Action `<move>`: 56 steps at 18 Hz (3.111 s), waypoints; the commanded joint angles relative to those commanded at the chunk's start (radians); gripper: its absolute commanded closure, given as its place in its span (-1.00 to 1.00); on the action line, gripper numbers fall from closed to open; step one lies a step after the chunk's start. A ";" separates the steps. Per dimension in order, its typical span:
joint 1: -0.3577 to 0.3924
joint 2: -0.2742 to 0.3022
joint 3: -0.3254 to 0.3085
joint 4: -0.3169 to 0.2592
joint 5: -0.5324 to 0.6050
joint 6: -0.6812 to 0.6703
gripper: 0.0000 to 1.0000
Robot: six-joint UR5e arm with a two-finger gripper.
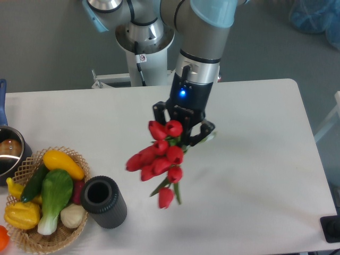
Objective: Insert the flowers into the vase
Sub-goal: 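Carry the red tulip bunch in the gripper toward the grey vase, then lower the tulip stems into the grey vase opening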
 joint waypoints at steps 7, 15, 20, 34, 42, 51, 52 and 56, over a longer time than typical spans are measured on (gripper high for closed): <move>-0.009 0.000 0.011 0.020 -0.103 -0.008 1.00; 0.000 -0.008 0.006 0.028 -0.189 -0.018 1.00; 0.018 -0.006 0.008 0.052 -0.259 -0.029 1.00; 0.095 -0.098 0.009 0.114 -0.704 -0.037 1.00; 0.064 -0.138 0.029 0.114 -0.723 -0.012 1.00; 0.029 -0.180 0.060 0.115 -0.726 -0.011 1.00; 0.026 -0.180 0.057 0.115 -0.726 -0.011 1.00; 0.018 -0.179 0.049 0.115 -0.724 -0.012 1.00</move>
